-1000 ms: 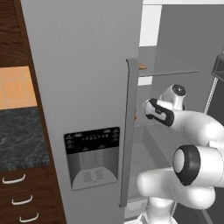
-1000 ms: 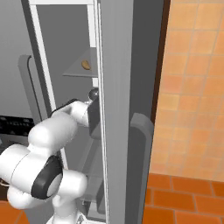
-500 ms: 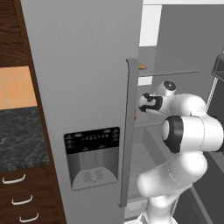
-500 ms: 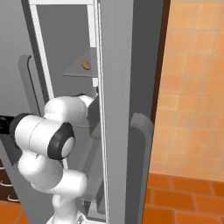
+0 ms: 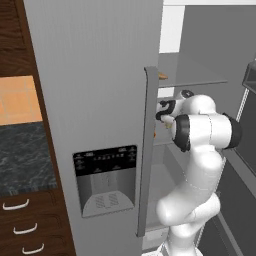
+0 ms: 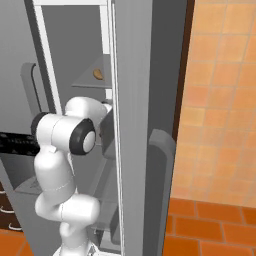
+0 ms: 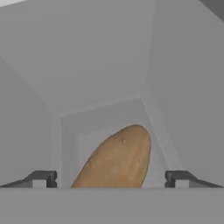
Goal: Place one sweet potato and one chicken drumstick in each tupperware on the nearby counter, to pack two identical lunches.
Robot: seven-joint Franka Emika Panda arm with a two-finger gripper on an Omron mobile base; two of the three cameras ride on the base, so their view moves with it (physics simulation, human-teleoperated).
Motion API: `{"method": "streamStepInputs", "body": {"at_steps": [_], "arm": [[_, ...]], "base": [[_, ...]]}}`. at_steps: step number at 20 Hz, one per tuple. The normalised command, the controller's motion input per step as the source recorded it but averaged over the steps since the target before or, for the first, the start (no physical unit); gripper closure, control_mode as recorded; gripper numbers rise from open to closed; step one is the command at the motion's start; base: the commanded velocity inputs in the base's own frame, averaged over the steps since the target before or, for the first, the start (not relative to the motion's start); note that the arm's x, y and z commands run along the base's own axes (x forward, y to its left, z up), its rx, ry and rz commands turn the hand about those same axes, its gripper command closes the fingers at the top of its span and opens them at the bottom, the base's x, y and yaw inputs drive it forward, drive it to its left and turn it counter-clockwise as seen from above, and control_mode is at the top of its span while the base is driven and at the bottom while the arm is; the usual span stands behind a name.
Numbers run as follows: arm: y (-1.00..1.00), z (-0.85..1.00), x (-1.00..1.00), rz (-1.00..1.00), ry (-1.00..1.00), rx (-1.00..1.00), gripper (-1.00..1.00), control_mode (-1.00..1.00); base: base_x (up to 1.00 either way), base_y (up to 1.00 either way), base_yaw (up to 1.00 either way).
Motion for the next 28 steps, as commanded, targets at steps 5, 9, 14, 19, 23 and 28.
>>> {"method": "streamStepInputs", "body": {"at_steps": [5, 9, 14, 19, 23, 28], "arm": [[-0.08, -0.56, 0.53, 0.00, 0.05, -0.01, 1.00, -1.00], [0.19, -1.00, -0.36, 0.00, 0.13, -0.09, 1.00, -1.00], [0.53, -0.70, -0.94, 0.00, 0.09, -0.07, 1.00, -1.00], [0.10, 0.13, -1.00, 0.00, -0.01, 0.00, 1.00, -1.00], [0.00, 0.21, -1.00, 0.08, -0.09, 0.00, 1.00, -1.00], [0.00, 0.43, -1.00, 0.13, -0.12, 0.00, 1.00, -1.00]], "base": [[0.00, 0.00, 0.00], [0.00, 0.00, 0.00], [0.00, 0.00, 0.00], [0.00, 0.00, 0.00], [0.00, 0.00, 0.00], [0.00, 0.00, 0.00]]}}
